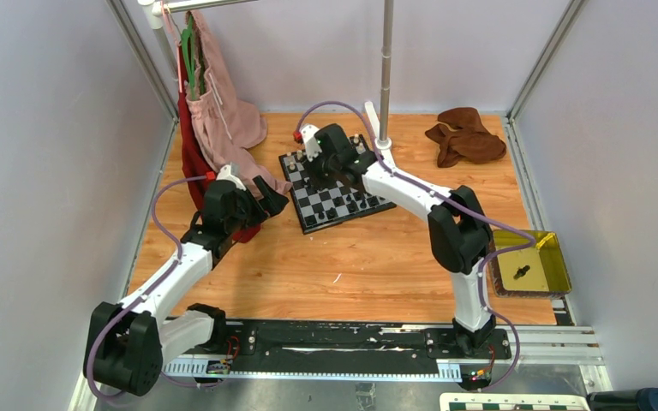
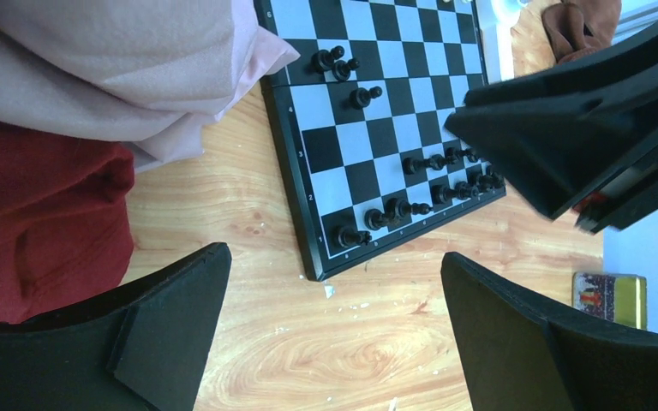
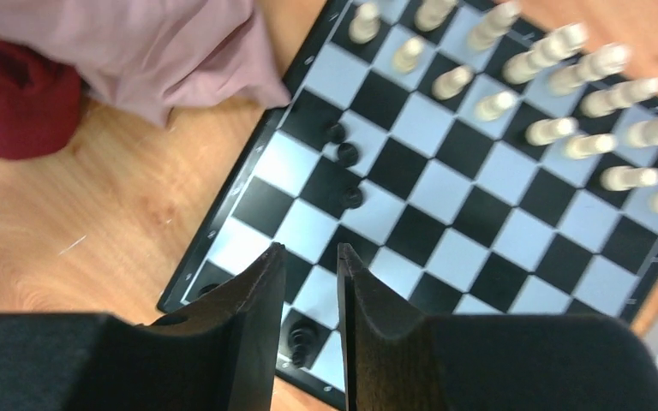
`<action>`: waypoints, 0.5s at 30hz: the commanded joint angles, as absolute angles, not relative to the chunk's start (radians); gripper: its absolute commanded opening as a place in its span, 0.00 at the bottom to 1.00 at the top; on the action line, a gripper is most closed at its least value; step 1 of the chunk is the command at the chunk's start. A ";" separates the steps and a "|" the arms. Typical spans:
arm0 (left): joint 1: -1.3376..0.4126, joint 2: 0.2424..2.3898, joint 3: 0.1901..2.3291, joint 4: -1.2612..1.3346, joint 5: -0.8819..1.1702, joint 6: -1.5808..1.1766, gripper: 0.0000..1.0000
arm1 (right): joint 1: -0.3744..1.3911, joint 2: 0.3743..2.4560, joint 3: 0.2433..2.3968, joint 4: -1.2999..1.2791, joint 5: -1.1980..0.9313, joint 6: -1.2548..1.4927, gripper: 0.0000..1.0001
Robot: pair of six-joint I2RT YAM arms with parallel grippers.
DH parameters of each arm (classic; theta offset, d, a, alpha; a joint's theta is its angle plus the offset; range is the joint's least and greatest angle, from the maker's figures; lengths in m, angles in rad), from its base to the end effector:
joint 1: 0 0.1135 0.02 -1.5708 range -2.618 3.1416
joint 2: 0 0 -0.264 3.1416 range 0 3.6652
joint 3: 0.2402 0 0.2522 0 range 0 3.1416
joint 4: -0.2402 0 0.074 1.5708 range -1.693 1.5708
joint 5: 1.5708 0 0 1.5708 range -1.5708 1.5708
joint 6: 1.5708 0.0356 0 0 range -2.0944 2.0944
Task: Set up the chess pieces on the board
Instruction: Pick up the chess piece from the chessboard.
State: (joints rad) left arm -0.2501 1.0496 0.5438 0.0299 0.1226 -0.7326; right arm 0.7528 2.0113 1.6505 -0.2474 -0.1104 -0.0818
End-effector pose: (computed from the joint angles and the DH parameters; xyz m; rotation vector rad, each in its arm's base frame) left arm 0.2209 -0.0609 0.2262 -0.4301 2.0806 -0.7256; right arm 0.3423 0.3260 0.2595 -0.9574 2.0017 0.4971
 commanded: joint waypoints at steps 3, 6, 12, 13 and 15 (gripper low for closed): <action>-0.242 1.069 0.604 0.016 0.107 -0.710 1.00 | 0.681 2.049 1.745 -0.270 -0.095 -0.070 0.34; -0.242 1.079 0.609 0.012 0.103 -0.709 1.00 | 0.654 2.093 1.783 -0.271 -0.119 -0.057 0.35; -0.242 1.094 0.603 0.008 0.089 -0.705 1.00 | 0.634 2.160 1.820 -0.274 -0.174 -0.066 0.37; -0.242 1.104 0.605 0.011 0.089 -0.707 1.00 | 0.633 2.169 1.825 -0.274 -0.183 -0.068 0.37; -0.242 1.121 0.608 0.012 0.090 -0.707 1.00 | 0.630 2.185 1.836 -0.273 -0.199 -0.068 0.37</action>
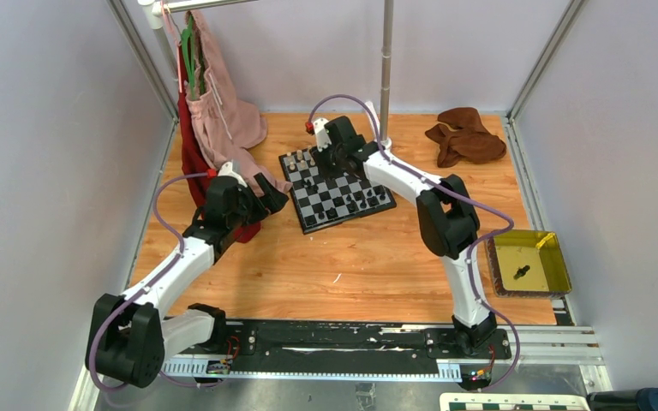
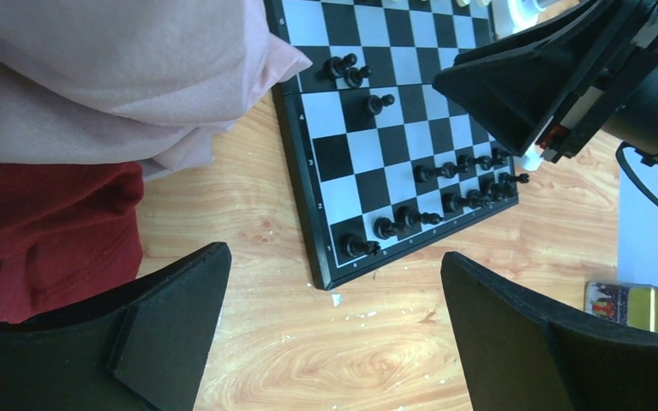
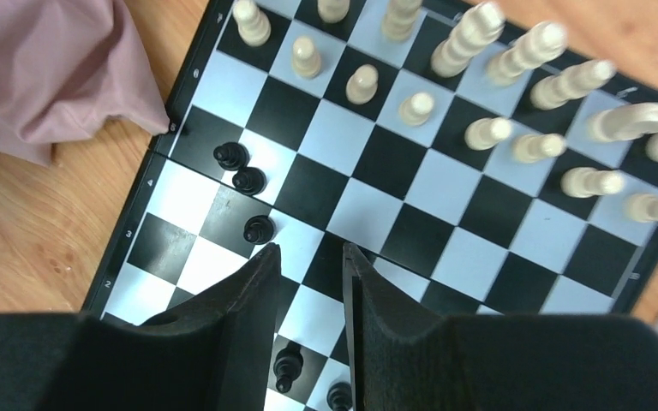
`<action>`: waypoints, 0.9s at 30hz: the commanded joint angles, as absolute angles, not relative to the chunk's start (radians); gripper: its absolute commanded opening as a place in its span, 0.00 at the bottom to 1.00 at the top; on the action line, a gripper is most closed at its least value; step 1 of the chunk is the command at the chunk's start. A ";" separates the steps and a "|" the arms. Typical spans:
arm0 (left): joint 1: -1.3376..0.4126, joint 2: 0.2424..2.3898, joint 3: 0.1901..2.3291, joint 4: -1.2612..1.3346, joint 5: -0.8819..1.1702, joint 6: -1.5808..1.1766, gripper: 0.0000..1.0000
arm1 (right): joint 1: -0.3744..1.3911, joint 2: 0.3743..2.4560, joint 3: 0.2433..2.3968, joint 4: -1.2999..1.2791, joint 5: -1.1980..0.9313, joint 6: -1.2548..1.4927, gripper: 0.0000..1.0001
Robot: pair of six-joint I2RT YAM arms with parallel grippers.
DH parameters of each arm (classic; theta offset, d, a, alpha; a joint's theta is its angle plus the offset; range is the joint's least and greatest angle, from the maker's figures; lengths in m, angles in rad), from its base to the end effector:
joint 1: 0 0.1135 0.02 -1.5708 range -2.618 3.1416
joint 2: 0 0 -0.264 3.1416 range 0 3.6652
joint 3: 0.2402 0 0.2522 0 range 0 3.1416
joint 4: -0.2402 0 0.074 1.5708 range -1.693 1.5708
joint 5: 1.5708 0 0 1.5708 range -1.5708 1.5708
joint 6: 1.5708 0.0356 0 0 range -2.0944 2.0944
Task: Set up the chess pieces on the board
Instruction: Pick up the chess piece from the chessboard.
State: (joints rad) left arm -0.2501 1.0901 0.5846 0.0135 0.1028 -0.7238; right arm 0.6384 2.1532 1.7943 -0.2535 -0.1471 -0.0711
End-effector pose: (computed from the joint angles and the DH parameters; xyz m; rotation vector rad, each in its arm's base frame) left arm 0.2294 -0.0624 0.2298 -0.4371 2.0912 -0.6952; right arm 0.4024 0.3051 0.2413 -0.8489 2.0475 0.4787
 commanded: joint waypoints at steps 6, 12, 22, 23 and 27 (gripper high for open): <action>-0.242 1.142 0.615 0.015 0.091 -0.710 1.00 | 0.630 2.203 1.835 -0.258 -0.239 -0.056 0.37; -0.242 1.149 0.615 0.015 0.092 -0.713 1.00 | 0.629 2.210 1.818 -0.242 -0.268 -0.043 0.38; -0.242 1.153 0.619 0.018 0.092 -0.718 1.00 | 0.631 2.225 1.818 -0.235 -0.291 -0.030 0.38; -0.242 1.155 0.618 0.018 0.093 -0.719 1.00 | 0.630 2.228 1.818 -0.233 -0.293 -0.027 0.38; -0.242 1.163 0.620 0.020 0.094 -0.718 1.00 | 0.631 2.241 1.824 -0.232 -0.297 -0.021 0.37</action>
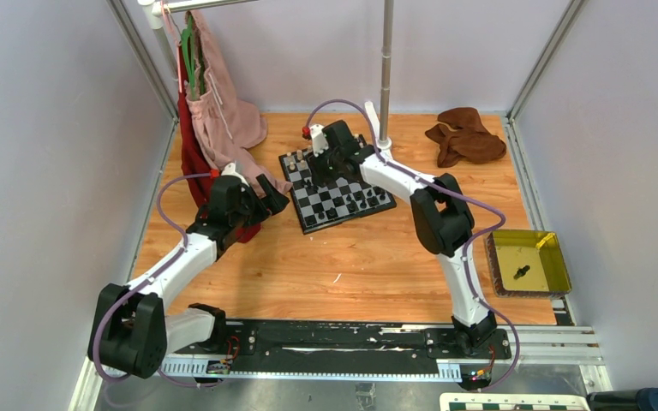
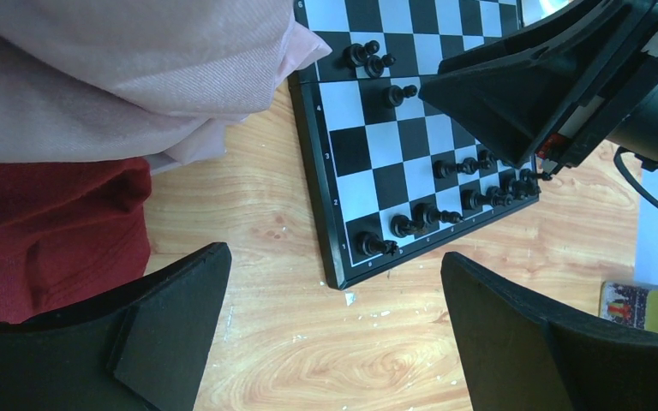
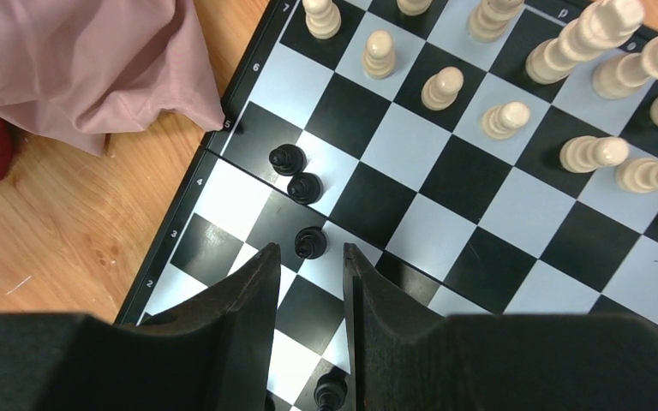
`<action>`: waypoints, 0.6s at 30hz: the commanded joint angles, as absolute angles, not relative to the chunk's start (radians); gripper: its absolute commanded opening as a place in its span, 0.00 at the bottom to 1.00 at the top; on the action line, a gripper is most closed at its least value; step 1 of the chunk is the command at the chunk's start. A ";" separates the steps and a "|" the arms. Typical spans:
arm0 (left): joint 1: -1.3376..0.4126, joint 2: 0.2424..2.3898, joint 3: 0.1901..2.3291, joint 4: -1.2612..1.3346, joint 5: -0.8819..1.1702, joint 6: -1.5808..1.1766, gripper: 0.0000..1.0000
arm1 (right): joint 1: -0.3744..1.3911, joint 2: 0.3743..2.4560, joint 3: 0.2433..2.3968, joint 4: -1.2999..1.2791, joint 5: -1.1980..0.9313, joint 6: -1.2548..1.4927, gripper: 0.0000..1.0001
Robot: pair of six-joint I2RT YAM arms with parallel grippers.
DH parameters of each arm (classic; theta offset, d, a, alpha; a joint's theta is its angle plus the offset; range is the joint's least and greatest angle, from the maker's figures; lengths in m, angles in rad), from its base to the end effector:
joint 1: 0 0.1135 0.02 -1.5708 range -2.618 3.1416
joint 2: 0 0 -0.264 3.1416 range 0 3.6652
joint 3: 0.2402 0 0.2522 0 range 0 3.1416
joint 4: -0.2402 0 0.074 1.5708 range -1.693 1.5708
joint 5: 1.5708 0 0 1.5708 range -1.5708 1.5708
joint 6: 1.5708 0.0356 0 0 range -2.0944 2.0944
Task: Set up the chess pieces on the board
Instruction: Pick up the chess piece from the chessboard.
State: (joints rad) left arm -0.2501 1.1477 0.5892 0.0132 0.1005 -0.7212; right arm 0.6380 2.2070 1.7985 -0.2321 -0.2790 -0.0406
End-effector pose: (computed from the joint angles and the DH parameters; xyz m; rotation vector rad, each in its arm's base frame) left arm 0.2362 -0.0640 0.2185 -0.4505 2.1426 -0.6725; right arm 0.4057 0.3130 0.2189 -0.8990 2.0706 0.6347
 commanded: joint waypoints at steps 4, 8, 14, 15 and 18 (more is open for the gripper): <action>-0.242 1.167 0.620 0.023 0.094 -0.717 1.00 | 0.632 2.252 1.827 -0.230 -0.296 -0.021 0.37; -0.242 1.170 0.619 0.024 0.092 -0.715 1.00 | 0.632 2.264 1.837 -0.232 -0.299 -0.018 0.37; -0.242 1.175 0.614 0.033 0.093 -0.718 1.00 | 0.632 2.277 1.845 -0.232 -0.306 -0.015 0.35; -0.242 1.177 0.612 0.035 0.093 -0.718 1.00 | 0.632 2.279 1.847 -0.233 -0.306 -0.015 0.35; -0.242 1.181 0.612 0.038 0.094 -0.719 1.00 | 0.631 2.287 1.851 -0.234 -0.310 -0.014 0.33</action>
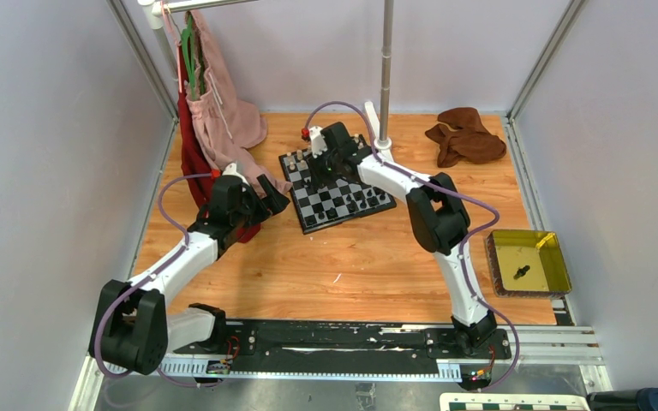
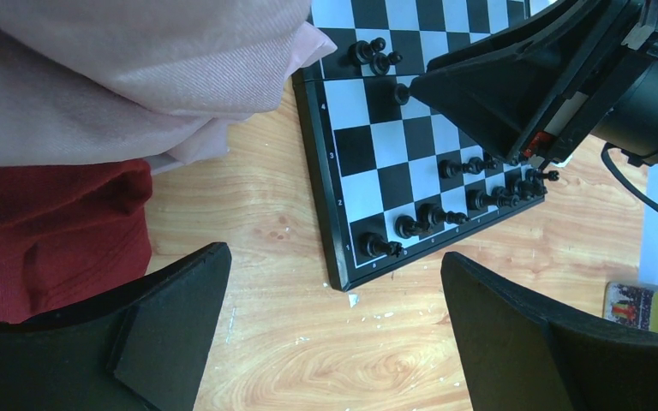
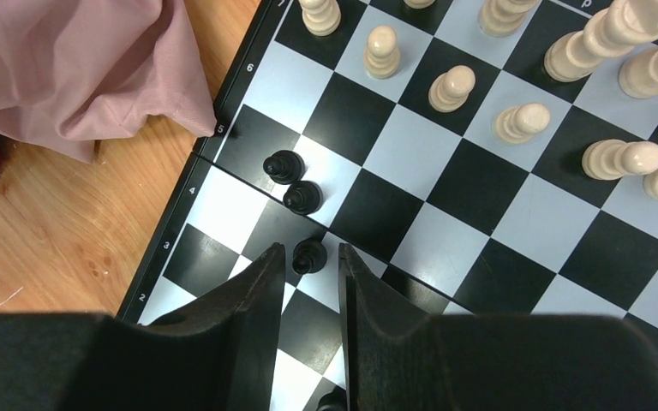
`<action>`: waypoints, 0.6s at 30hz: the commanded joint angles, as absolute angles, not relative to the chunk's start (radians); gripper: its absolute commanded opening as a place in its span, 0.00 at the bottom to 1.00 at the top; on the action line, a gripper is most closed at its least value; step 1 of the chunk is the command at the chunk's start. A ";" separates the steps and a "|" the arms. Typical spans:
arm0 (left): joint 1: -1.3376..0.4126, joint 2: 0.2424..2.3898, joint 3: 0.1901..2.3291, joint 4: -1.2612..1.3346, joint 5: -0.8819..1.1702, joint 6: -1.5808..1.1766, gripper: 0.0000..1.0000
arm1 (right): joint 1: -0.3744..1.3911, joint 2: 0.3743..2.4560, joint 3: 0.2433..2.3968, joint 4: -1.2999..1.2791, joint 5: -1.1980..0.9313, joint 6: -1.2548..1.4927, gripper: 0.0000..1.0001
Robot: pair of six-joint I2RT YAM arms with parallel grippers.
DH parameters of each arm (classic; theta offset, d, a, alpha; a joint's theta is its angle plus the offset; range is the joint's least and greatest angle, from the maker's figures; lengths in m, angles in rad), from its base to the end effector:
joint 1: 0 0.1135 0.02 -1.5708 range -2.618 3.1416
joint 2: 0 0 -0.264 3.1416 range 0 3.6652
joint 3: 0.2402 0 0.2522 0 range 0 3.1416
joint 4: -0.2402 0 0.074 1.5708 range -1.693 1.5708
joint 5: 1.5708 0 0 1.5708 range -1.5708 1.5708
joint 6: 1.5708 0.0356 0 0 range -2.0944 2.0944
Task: Set up the chess pieces on the board
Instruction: Pick up the chess piece from the chessboard.
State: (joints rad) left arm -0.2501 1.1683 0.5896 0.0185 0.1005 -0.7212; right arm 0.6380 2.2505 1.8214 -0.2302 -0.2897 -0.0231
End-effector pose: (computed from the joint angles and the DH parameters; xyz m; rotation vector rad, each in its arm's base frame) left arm 0.2386 -0.0646 0.2145 -0.4546 2.1571 -0.6670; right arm 0.4109 0.3173 0.2052 -0.8916 2.0975 0.6533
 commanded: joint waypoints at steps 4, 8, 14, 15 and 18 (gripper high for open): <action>-0.242 1.186 0.616 0.043 0.096 -0.719 1.00 | 0.631 2.295 1.854 -0.234 -0.311 -0.011 0.30; -0.242 1.193 0.618 0.046 0.100 -0.719 1.00 | 0.632 2.305 1.862 -0.238 -0.313 -0.009 0.28; -0.242 1.194 0.612 0.052 0.101 -0.718 1.00 | 0.633 2.315 1.870 -0.242 -0.311 -0.011 0.18; -0.242 1.195 0.611 0.053 0.101 -0.718 1.00 | 0.633 2.316 1.870 -0.244 -0.309 -0.013 0.14; -0.242 1.194 0.609 0.055 0.103 -0.718 1.00 | 0.636 2.307 1.865 -0.247 -0.297 -0.022 0.06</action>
